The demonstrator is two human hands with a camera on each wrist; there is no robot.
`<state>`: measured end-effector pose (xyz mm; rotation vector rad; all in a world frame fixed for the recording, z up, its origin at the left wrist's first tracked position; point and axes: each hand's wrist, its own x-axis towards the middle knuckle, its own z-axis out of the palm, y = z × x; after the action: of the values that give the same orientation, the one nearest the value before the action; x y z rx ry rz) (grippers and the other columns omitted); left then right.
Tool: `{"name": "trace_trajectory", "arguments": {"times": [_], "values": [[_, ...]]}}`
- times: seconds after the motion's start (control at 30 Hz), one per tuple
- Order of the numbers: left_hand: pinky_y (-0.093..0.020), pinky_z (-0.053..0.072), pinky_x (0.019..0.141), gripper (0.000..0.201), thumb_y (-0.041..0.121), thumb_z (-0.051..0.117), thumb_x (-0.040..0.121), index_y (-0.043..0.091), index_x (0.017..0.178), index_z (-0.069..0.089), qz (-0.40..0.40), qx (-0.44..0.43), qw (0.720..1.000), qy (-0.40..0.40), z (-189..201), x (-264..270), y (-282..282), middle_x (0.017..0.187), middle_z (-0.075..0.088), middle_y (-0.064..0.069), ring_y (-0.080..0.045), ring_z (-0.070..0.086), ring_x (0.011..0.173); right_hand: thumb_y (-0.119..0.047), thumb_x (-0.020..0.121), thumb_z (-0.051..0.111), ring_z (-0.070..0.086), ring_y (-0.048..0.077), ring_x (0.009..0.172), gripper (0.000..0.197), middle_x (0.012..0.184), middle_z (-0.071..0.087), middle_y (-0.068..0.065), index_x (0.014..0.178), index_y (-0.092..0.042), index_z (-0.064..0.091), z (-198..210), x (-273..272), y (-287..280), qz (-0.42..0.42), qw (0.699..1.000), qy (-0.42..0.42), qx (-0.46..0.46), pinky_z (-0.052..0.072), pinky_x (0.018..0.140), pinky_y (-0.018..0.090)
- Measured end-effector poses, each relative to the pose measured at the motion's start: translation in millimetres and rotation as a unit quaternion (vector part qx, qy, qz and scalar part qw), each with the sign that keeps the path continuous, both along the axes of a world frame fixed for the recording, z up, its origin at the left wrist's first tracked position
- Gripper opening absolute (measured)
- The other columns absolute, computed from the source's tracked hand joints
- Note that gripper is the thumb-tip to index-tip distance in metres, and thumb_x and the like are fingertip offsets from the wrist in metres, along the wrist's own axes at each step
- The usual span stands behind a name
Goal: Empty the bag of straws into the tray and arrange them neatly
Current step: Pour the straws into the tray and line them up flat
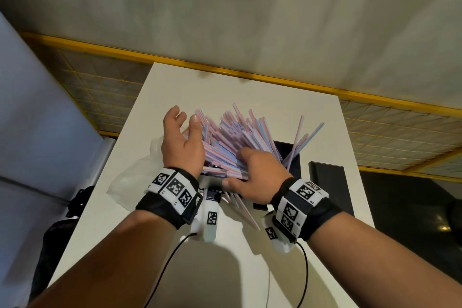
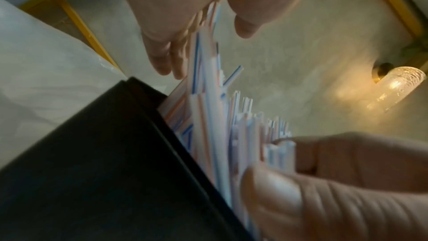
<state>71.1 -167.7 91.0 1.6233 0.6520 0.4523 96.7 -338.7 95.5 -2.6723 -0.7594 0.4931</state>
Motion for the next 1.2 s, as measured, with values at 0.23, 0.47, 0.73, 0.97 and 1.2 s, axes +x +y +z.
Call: {"name": "trace_trajectory", "arguments": {"times": [0.23,0.47,0.73,0.97,1.2], "values": [[-0.031,0.046,0.099,0.044,0.037,0.053,0.102,0.020,0.142,0.043,0.038,-0.093,0.995,0.007,-6.3,-0.2,1.4,0.127,0.058,0.004,-0.017,0.058,0.118,-0.034,0.086,0.073,0.050,0.016,0.075,0.025,0.085,0.055,-0.002,0.095,-0.017,0.057,-4.5,-14.9,-9.5,-0.008,0.995,-0.019,0.098,0.042,0.067,0.031],[-0.020,0.044,0.076,0.048,0.030,0.082,0.079,0.012,0.108,0.047,0.060,0.141,0.987,-0.040,3.8,-20.1,9.5,0.106,0.052,-0.004,-0.018,0.052,0.088,-0.025,0.093,0.067,0.056,0.019,0.073,0.015,0.079,0.062,0.001,0.085,-0.013,0.063,-13.4,-1.4,-4.3,-0.065,0.994,-0.006,0.086,0.048,0.069,0.030],[-0.031,0.049,0.066,0.025,0.045,0.070,0.079,0.023,0.081,0.058,-0.277,0.483,0.811,0.180,18.4,-26.6,4.6,0.079,0.063,0.005,-0.022,0.062,0.080,-0.018,0.095,0.060,0.065,0.017,0.078,0.017,0.080,0.073,0.001,0.085,-0.016,0.074,-10.9,6.9,-4.2,-0.087,0.993,0.053,0.063,0.049,0.073,0.025],[-0.030,0.054,0.063,0.008,0.027,0.064,0.080,0.022,0.074,0.066,-0.263,0.434,0.858,0.075,41.4,-32.2,-6.1,0.065,0.066,0.004,-0.019,0.065,0.068,-0.021,0.086,0.071,0.056,0.003,0.065,0.005,0.074,0.065,-0.011,0.089,-0.017,0.071,11.5,1.8,-17.8,-0.071,0.993,0.010,0.095,0.045,0.068,0.024],[-0.017,0.044,0.051,0.009,0.017,0.077,0.077,0.016,0.070,0.071,-0.192,0.245,0.928,-0.202,129.9,-35.7,-23.6,0.058,0.063,0.005,-0.012,0.058,0.052,-0.040,0.087,0.061,0.063,0.017,0.082,0.013,0.095,0.065,0.003,0.097,-0.036,0.069,57.7,-7.4,-5.0,-0.008,0.958,-0.037,0.286,0.052,0.075,0.033]]}}
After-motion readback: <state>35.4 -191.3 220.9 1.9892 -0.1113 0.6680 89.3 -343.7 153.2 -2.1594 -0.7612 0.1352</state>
